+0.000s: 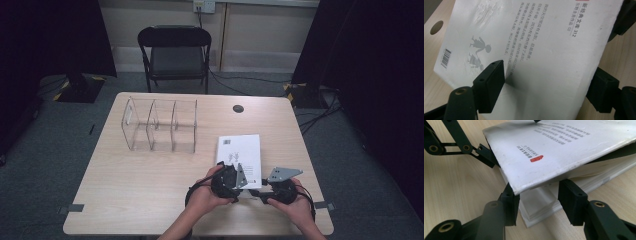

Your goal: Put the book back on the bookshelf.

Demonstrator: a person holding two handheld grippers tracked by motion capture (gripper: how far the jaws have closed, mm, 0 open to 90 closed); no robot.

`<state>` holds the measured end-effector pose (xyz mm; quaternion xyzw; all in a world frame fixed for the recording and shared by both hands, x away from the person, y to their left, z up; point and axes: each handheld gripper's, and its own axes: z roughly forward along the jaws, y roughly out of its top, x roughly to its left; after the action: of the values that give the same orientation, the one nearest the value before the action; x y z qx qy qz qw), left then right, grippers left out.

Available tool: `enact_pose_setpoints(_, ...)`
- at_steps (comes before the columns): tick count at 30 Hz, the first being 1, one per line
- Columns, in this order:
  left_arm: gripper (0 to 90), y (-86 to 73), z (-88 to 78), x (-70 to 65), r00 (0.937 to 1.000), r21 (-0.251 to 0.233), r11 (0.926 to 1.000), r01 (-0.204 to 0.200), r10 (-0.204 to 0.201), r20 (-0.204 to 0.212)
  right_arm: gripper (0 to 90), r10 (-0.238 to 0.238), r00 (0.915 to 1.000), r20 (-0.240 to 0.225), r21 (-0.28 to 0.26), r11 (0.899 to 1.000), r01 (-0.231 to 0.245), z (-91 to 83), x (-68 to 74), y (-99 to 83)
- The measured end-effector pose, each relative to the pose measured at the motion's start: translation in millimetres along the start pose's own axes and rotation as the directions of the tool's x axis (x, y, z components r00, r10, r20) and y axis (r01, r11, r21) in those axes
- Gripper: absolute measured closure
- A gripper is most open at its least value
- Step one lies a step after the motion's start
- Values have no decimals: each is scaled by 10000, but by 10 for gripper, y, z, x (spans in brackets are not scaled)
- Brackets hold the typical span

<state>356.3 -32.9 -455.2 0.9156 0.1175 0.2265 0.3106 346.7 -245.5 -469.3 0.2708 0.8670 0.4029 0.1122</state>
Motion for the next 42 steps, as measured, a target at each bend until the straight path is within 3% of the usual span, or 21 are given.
enact_pose_setpoints(6, 248, -6, -5, 2, 9996, -184, 9995, 253, -251, 89, 487, -71, 9997, 215, -22, 10000, 72, -14, -21, -20)
enact_pose_setpoints(8, 248, 1, -16, 19, 9998, -14, 10000, 88, -88, 179, 486, -69, 9997, 234, 48, 10000, 68, -24, -38, -36)
enact_pose_setpoints(17, 250, -5, -24, 16, 9998, -16, 10000, 39, -38, 206, 494, 199, 9980, 594, -76, 9998, -195, -13, -103, -40)
enact_pose_setpoints(21, 242, -12, -30, 14, 9998, -73, 10000, 56, -55, 166, 513, 319, 9991, 280, -260, 9992, -312, -2, -99, -43)
enact_pose_setpoints(26, 188, -14, -12, 2, 9999, -203, 9998, 52, -50, 134, 513, 235, 9991, 366, -326, 9992, -223, -12, -71, -18)
enact_pose_setpoints(29, 160, 5, 18, 14, 9996, -250, 9994, 260, -256, 140, 513, 461, 9986, 253, -448, 9980, -449, -16, -77, -17)
enact_pose_setpoints(35, 67, 28, 101, 10, 10000, -161, 9999, 56, -56, -24, 513, 526, 9982, 275, -477, 9975, -513, -19, -72, -6)
enact_pose_setpoints(36, 46, 30, 122, 5, 9998, -237, 9995, 215, -216, -41, 513, 525, 9982, 284, -470, 9976, -511, -19, -72, -5)
enact_pose_setpoints(42, 3, 54, 164, 28, 9998, 68, 9999, 156, -155, -128, 513, 472, 9985, 275, -437, 9980, -460, -18, -74, -8)
